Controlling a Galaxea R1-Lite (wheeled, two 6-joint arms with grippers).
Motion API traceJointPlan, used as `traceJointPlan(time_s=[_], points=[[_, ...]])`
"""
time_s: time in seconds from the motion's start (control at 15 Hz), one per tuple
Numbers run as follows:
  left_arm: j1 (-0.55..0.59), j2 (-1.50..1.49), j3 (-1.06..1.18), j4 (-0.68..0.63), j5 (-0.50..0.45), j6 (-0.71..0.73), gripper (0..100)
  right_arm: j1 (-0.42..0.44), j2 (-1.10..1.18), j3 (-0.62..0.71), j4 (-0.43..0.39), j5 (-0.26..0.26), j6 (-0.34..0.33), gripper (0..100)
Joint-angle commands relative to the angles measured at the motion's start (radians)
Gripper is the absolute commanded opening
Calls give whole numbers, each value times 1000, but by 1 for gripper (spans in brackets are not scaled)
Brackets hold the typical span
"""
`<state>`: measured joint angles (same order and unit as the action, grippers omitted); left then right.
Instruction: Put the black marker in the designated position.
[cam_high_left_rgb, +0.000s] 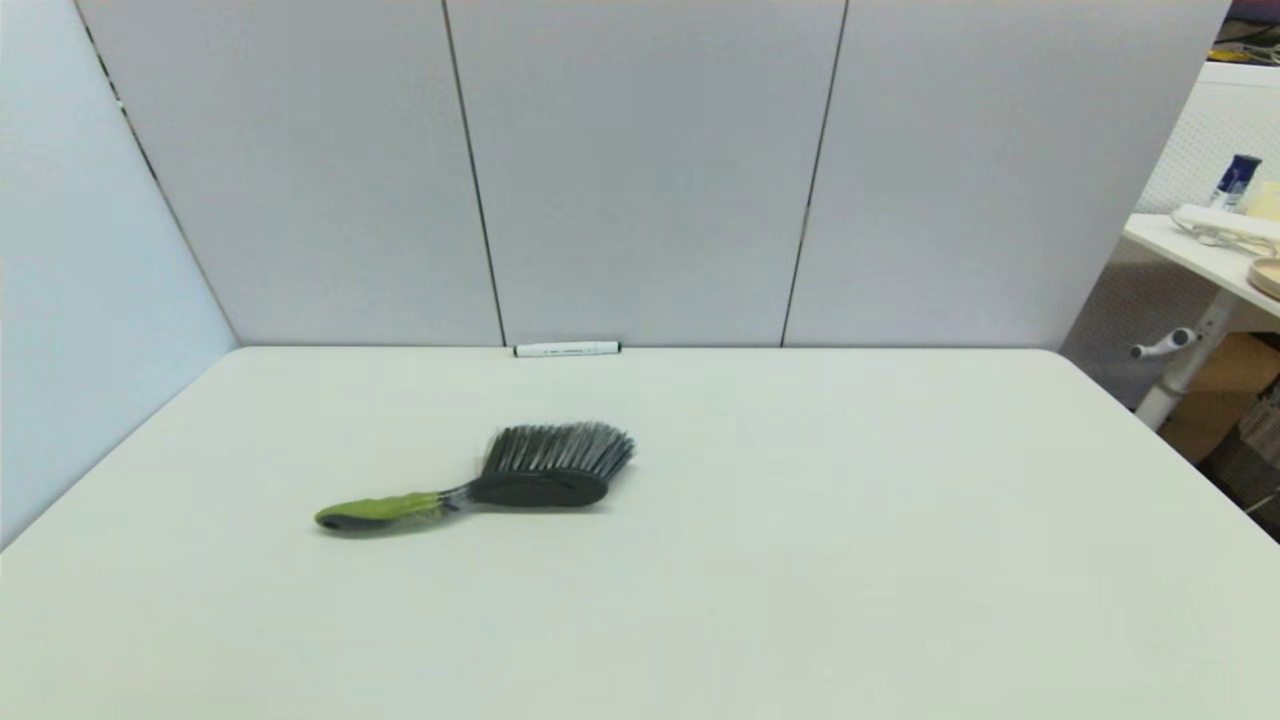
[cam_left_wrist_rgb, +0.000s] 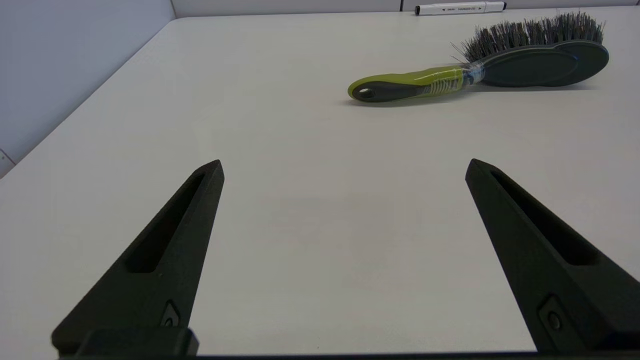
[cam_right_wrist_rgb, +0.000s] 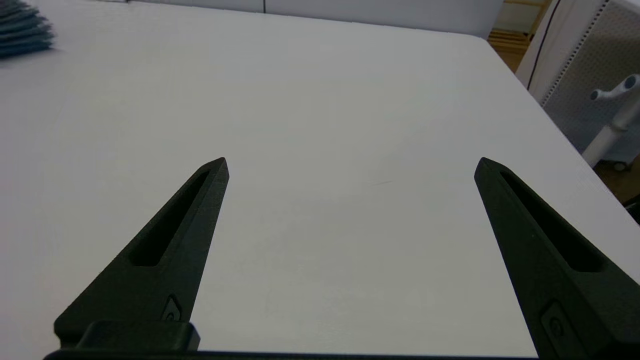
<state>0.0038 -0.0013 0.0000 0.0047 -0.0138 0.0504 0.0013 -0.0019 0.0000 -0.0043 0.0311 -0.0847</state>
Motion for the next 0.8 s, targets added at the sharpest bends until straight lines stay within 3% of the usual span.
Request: traceJointPlan(time_s=[0.07,0.67,0.8], points=[[-1,1,0,0,0,0,100,0,2,0,0,1,-1,100],[1,1,0,0,0,0,100,0,2,0,0,-5,10,100],[-1,1,0,0,0,0,100,0,2,0,-3,-10,48,100]])
